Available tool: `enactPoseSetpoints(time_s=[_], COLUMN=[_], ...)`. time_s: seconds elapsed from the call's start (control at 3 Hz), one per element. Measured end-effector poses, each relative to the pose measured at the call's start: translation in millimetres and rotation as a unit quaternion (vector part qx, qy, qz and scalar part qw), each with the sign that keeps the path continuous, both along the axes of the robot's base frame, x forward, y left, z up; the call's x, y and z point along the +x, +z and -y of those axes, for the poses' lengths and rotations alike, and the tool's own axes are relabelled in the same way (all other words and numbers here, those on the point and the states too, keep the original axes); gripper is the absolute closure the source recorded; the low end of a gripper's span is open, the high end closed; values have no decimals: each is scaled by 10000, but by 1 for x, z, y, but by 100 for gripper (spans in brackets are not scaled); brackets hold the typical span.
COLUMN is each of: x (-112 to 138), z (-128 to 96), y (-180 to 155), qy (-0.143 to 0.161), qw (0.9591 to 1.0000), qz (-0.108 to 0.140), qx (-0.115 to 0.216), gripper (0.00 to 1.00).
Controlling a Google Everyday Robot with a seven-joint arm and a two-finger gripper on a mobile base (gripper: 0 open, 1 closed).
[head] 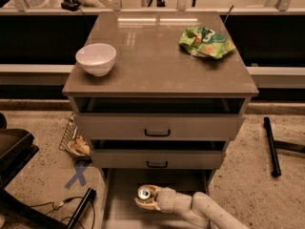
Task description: Place redbull can into bottom drawer
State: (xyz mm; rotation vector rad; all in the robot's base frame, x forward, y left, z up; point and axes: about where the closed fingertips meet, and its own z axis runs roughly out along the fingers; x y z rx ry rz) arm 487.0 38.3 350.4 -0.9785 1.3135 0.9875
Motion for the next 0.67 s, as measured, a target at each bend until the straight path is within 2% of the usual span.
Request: enactPoseSetpoints(time_s=[0.33, 0.67], x=[3, -2], z=[-15, -28], y=[-53, -88], qy=[268, 477], qw=[9996, 9984], qz=[-133, -298], qx=[22, -24], gripper=[100, 100])
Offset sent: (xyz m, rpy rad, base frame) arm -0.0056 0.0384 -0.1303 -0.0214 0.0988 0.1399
